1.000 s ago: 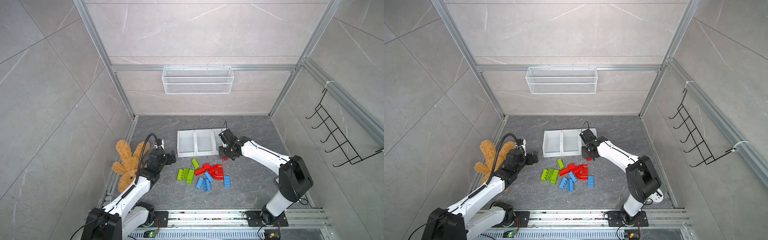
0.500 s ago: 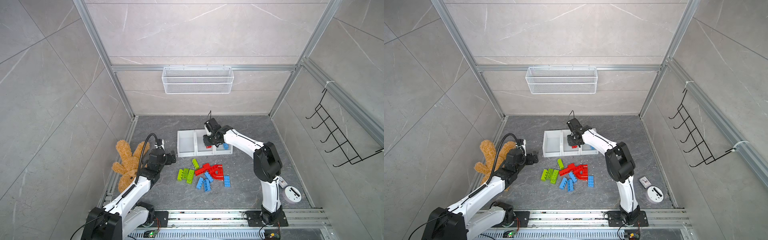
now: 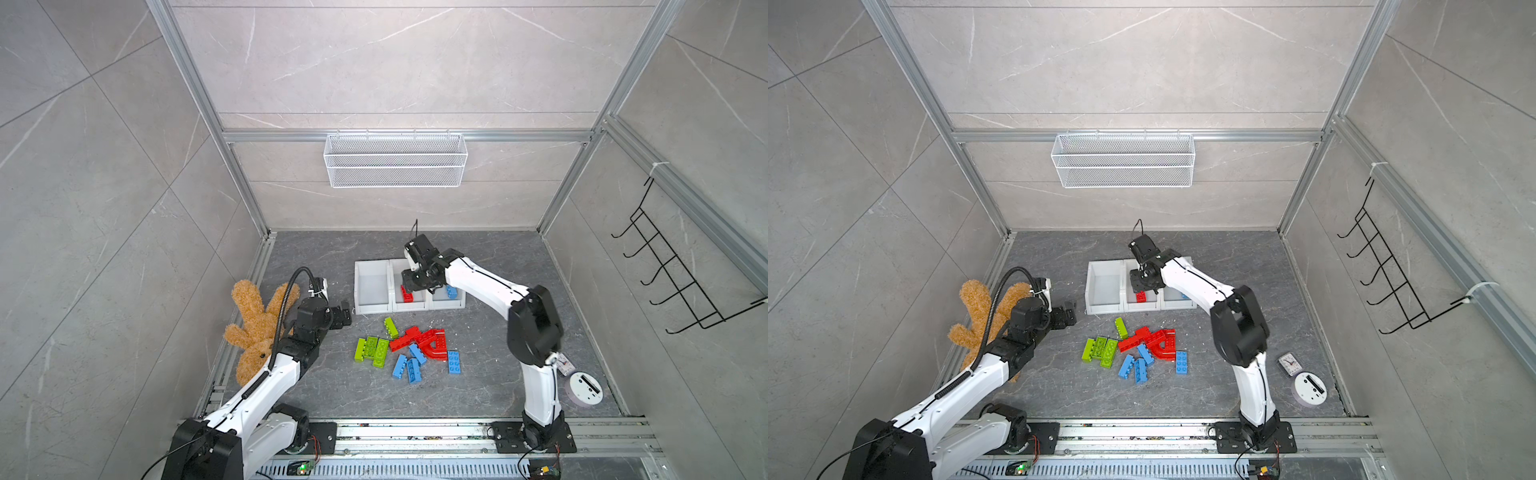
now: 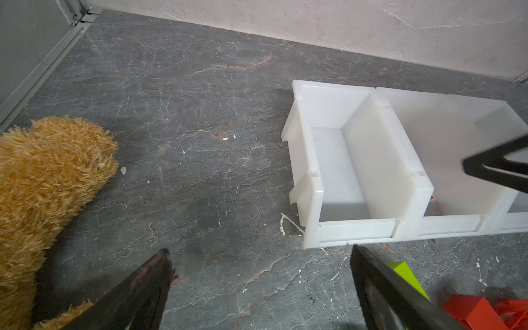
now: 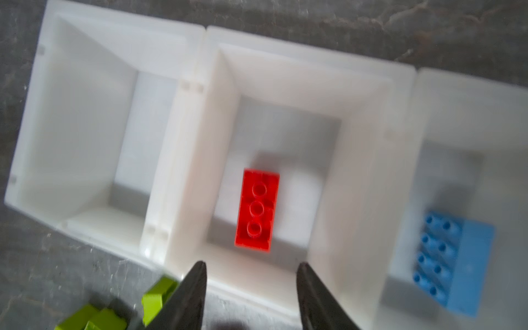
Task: Sort the legos into containers by color
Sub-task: Place the lego in the container, then pick up the lego from the bottom-center of the table.
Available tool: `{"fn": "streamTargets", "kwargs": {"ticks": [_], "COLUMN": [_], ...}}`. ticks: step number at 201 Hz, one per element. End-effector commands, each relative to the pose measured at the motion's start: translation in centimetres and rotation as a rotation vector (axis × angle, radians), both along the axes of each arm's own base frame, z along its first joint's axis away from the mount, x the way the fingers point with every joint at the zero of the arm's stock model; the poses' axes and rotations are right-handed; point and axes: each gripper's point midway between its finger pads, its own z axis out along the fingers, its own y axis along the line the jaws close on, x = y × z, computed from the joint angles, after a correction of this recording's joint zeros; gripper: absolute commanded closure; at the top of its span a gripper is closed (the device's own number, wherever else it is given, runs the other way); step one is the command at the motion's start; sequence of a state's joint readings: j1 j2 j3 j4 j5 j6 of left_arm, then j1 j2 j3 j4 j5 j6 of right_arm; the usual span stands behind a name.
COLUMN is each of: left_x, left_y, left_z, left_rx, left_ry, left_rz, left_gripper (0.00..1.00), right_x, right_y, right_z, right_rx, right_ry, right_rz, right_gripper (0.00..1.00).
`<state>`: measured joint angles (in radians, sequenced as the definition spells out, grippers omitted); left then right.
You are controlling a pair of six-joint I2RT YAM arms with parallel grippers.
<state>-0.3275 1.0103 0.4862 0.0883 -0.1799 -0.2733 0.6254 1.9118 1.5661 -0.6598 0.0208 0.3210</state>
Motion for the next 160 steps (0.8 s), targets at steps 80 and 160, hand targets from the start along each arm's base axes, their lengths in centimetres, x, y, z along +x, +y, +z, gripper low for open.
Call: {"fn": "streamTargets", "kwargs": {"ticks": [80,160], "left_x": [0.7,0.7], "left_y": [-0.2,-0.7], "left_z": [1.2,1.2], "left_rx": [-0.015,-0.028], "left_ry": [-0.037,-0.038], "left_rz": [0.014,-0.012], "left_gripper": [0.01,0.01], "right_x": [-21.7,-21.2], "right_y": [-10.2,-9.2], "right_z": [-5.4,-10.7], "right_rx": [-0.178,-0.251], "right_ry": [0.176,0.189], "right_rz": [-0.215,-0.213], "right_gripper": [0.43,0.43]}}
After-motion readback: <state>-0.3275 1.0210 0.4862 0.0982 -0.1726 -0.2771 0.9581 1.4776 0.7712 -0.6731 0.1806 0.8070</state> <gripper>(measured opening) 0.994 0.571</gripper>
